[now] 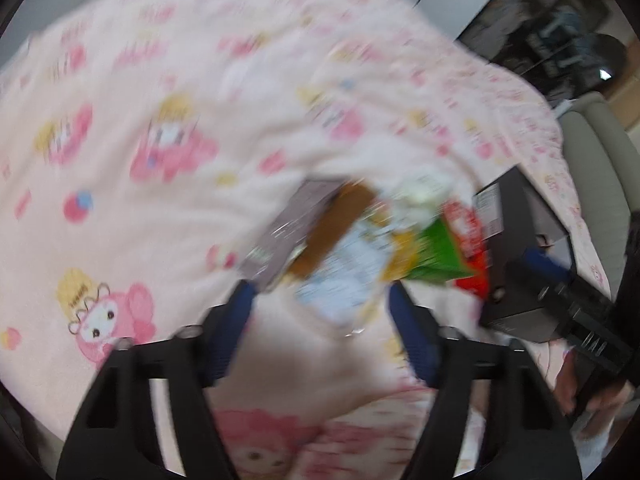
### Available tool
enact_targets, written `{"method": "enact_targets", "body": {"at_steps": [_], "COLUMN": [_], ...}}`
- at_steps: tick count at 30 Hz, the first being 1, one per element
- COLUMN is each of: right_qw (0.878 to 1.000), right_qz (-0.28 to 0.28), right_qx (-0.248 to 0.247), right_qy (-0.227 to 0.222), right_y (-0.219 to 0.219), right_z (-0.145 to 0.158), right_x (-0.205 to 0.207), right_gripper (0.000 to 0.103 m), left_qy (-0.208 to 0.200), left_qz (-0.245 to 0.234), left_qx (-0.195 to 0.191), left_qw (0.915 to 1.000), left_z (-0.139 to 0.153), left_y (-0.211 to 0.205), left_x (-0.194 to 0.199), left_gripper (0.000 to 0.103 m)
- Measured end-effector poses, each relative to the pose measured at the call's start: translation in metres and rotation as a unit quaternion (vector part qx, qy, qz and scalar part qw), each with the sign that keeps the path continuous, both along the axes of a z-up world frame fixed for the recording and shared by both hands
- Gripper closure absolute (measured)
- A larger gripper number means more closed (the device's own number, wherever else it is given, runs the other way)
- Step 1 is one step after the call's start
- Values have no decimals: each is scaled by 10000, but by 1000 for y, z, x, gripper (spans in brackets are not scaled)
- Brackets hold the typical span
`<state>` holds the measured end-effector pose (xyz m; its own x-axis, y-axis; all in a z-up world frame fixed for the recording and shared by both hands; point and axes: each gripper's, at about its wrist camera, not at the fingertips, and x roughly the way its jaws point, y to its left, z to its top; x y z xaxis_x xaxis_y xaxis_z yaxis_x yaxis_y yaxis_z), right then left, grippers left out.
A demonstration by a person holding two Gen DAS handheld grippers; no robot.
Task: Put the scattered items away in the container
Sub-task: 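Grasp the clear phone case with the left gripper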
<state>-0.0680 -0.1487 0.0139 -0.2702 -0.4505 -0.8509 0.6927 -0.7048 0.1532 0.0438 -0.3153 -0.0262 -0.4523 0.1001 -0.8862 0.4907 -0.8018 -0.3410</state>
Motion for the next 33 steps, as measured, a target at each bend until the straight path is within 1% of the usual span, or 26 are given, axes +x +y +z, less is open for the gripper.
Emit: {"method": "enact_targets", "body": {"at_steps": [2, 3, 6, 8, 9, 12, 13, 14, 15, 16, 17, 19, 21, 24, 26, 28, 30, 31, 33], "right_qw": [9999, 9998, 9989, 9983, 9980, 9965, 9958, 9944, 9939, 9924, 9918, 9936, 9936, 9913, 9895, 9899, 9924, 9922, 9922], "right_qz": [136, 172, 349, 408, 419, 427, 433, 443, 456, 527, 589, 671, 721, 910, 1001, 865, 372, 271, 312], "right_qx": [80, 119, 303, 412, 442, 646, 698, 717, 654, 525, 491, 545, 466, 432, 489, 508, 402, 240, 163], "right_qy": [4, -2, 36, -68, -138, -319, -409, -638, -768, -985, -1024, -730, -741, -848, -917, -1002, -1103, -1191, -1197], "right_y": [-20, -28, -56, -71, -76, -89, -92, -93, -94, -94, -93, -88, -75, -55, -46, -40, -36, -38, -45], "right_z": [-8, -12, -29, -42, -48, -69, -75, -84, -87, -89, -88, -79, -69, -58, -57, -61, -67, -70, -74], "right_x": [-12, -19, -33, -42, -45, -53, -54, -55, -54, -52, -46, -34, -21, -1, 7, 2, -16, -23, -24], "right_gripper": [32, 32, 41, 44, 49, 50, 56, 59, 68, 69, 69, 69, 69, 69, 69, 68, 67, 67, 67], "left_qy": [-108, -147, -274, -469, -551, -509, -462, -414, -348, -318, -331, -312, -242, -132, -86, -162, -290, -325, -388], "left_qz": [-72, -162, -314, -327, -349, -325, -303, -285, -276, -283, -272, -234, -234, -271, -297, -259, -279, -281, -320], "left_qx": [294, 542, 1222, 1447, 1512, 1684, 1732, 1761, 1774, 1757, 1702, 1593, 1383, 1334, 1422, 1537, 1564, 1572, 1595], "left_qw": [9995, 9983, 9916, 9878, 9863, 9839, 9833, 9831, 9831, 9835, 9845, 9865, 9898, 9906, 9894, 9876, 9869, 9866, 9859], "left_z": [-20, -32, -54, -69, -75, -82, -83, -82, -81, -79, -78, -73, -67, -65, -67, -73, -79, -80, -82], "left_y": [-5, -5, -3, -3, -3, -4, -4, -4, -4, -3, -1, 1, 2, -8, -9, -10, -10, -11, -11], "left_x": [1, 0, -5, -10, -15, -17, -18, -18, -19, -20, -20, -18, -13, -8, -9, -14, -14, -15, -17], "left_gripper": [45, 46, 46, 46, 46, 46, 46, 46, 46, 46, 47, 48, 47, 46, 46, 46, 46, 46, 46]}}
